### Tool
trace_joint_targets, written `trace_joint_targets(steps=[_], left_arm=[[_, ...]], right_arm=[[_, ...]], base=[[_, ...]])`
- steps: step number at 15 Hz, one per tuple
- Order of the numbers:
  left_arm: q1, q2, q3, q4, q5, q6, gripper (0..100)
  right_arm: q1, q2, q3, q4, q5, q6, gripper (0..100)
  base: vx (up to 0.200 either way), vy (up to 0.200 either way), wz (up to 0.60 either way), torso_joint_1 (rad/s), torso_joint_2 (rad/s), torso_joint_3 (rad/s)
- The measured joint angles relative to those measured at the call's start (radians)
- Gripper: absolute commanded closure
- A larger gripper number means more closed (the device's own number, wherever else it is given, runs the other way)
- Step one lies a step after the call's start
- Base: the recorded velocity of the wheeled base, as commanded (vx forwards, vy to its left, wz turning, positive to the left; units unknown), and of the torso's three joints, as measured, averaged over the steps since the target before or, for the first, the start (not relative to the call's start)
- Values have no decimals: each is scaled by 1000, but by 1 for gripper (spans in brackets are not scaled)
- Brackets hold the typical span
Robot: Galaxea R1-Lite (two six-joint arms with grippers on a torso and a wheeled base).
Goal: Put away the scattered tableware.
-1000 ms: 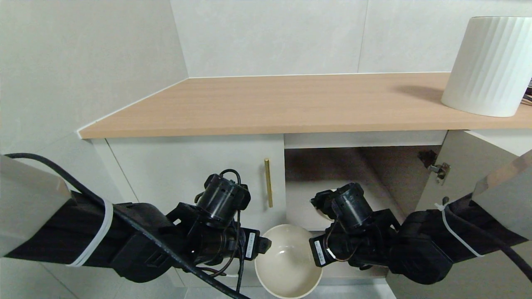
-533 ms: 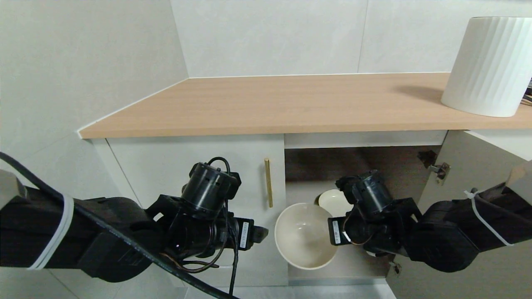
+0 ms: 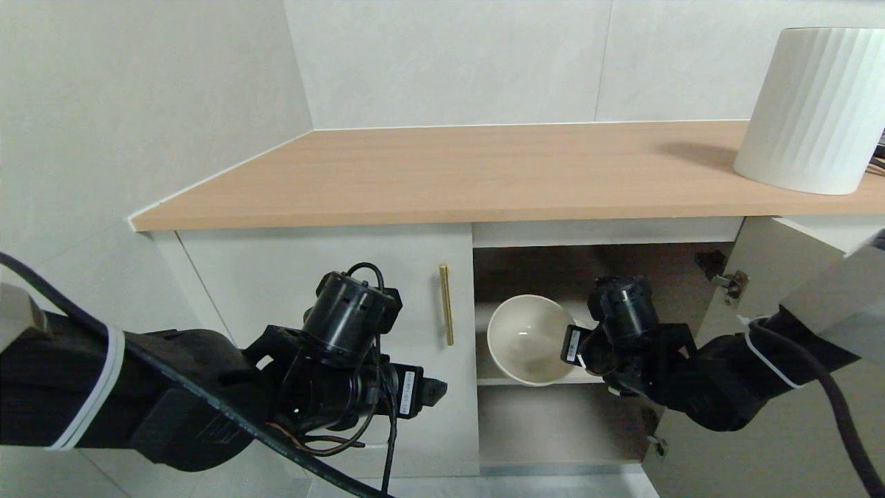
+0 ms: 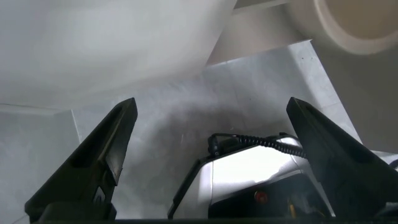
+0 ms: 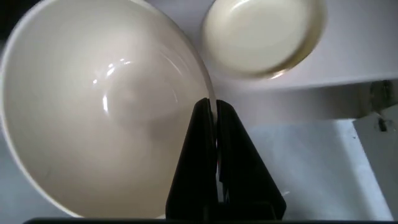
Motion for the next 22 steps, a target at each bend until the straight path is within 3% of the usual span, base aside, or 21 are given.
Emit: trace_joint_targets(steps=[10, 22], left_arm=[[-10, 11, 1, 0, 2, 1, 0], [-12, 17, 3, 0, 0, 0, 0]], right_arm=[[-136, 171, -168, 7, -89, 1, 100], [-184, 249, -229, 16, -84, -4, 100]], base=[[0, 0, 0, 0, 0, 0], [0, 0, 0, 0, 0, 0]])
